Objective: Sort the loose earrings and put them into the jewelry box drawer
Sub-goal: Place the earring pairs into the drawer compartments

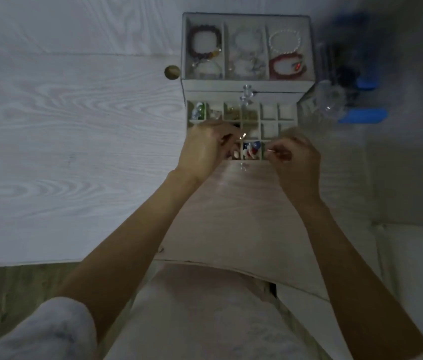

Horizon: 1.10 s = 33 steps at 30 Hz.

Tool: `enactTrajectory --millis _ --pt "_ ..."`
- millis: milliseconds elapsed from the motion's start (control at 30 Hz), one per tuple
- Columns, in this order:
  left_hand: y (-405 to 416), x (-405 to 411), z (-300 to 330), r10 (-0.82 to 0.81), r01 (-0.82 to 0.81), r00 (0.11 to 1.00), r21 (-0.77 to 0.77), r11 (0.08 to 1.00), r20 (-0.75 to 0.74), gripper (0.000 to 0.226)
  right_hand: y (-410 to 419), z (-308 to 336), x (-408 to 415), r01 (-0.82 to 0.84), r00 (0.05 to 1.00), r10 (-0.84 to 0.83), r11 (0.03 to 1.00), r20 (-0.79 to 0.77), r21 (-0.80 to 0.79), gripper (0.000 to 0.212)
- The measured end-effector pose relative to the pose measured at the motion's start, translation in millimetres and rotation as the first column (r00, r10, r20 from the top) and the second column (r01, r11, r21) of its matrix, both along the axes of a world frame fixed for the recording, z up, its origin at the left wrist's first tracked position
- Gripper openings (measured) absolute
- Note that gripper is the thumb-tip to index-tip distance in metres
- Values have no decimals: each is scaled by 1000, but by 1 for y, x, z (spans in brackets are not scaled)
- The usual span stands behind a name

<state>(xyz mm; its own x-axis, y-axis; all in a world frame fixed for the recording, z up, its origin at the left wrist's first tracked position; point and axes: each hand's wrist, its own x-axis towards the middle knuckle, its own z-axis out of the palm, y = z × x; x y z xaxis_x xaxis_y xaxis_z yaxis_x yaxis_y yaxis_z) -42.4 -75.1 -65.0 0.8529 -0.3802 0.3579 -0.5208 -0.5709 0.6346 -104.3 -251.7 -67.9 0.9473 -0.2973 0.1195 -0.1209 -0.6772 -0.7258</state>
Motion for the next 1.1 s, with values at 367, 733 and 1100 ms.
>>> enactTrajectory --millis 367,733,1100 --pt "-51 30 -22 -68 100 989 263 960 -128 16 -18 -10 13 21 999 -22 998 24 56 9" --pt "-22 13 -20 -111 99 994 340 935 15 18 -22 -16 42 -55 998 48 985 -52 -164 10" --pt "-8 3 -20 -173 145 984 394 908 37 22 -19 0 44 -162 984 121 912 -130 -377 24"
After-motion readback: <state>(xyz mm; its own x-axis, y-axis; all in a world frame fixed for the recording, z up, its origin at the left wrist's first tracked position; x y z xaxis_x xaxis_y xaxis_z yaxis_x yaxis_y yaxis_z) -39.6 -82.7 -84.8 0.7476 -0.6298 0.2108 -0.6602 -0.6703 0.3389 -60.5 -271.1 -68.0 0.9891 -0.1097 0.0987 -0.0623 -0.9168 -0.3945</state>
